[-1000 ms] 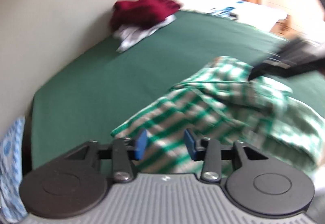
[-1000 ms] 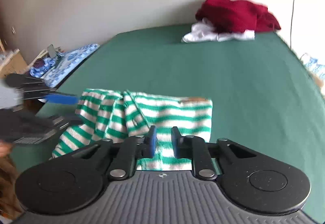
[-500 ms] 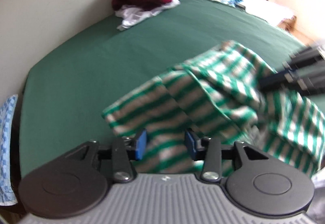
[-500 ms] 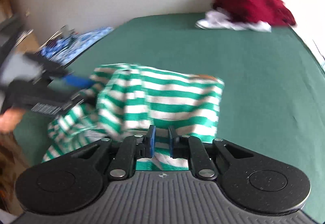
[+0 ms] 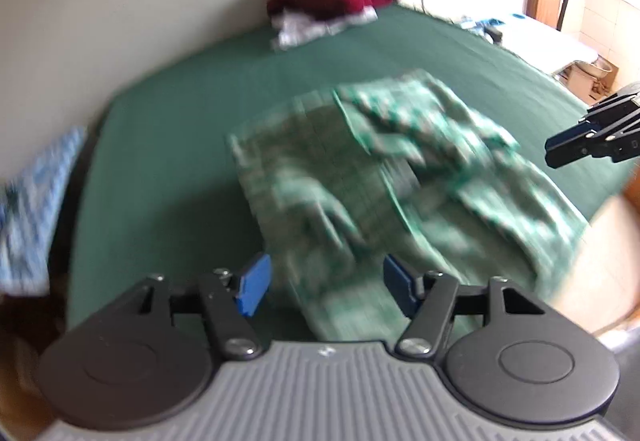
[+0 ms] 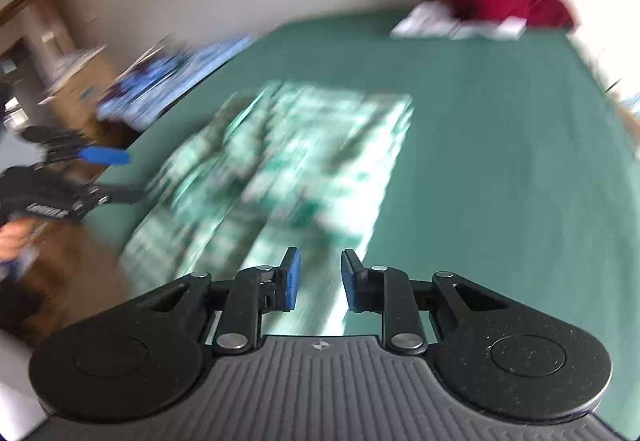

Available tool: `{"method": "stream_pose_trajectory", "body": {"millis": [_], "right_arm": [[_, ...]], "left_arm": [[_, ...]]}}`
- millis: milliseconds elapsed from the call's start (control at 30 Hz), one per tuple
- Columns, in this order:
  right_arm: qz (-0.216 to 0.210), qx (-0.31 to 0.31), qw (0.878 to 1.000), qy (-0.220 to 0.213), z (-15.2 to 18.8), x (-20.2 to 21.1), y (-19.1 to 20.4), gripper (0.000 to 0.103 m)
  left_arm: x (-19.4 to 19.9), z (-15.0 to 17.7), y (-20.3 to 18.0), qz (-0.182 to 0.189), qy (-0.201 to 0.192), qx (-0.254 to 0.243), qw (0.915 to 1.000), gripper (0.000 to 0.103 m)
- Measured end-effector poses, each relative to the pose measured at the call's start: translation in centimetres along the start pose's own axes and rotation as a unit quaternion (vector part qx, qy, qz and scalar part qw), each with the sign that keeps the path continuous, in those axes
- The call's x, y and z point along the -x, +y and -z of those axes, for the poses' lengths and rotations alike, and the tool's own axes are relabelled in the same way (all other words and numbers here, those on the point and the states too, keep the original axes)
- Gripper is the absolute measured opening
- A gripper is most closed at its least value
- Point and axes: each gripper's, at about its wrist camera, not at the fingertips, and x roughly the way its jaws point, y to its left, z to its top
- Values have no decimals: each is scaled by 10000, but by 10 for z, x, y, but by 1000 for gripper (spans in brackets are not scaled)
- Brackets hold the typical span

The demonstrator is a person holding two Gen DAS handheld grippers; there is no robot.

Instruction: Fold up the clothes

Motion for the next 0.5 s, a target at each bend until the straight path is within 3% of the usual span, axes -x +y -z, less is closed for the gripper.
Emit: {"method": "stream_pose_trajectory", "body": {"millis": [100, 167, 200, 333, 400, 500], "right_arm": [[-107, 61, 9988, 476, 25, 3, 2, 31], [-179, 102, 9966, 793, 41, 5, 4, 41], [-214, 122, 9952, 951, 49, 7, 4, 41], [98, -56, 9952, 971, 69, -13, -2, 42], [167, -203, 9957, 883, 72, -24, -5, 43], [112, -166, 9969, 763, 75, -34, 1, 45]], "left_arm": [[8, 40, -14, 154, 417, 102, 9990, 60], [4, 64, -20, 93, 590, 47, 9982, 61], [-1, 75, -20, 53, 647, 34, 9979, 61], [-25, 95, -5, 46, 605, 190, 9980, 63], [-29, 100, -1, 49, 371, 162, 9992, 71], [-36, 104, 1, 371, 322, 47, 9988, 80]]}}
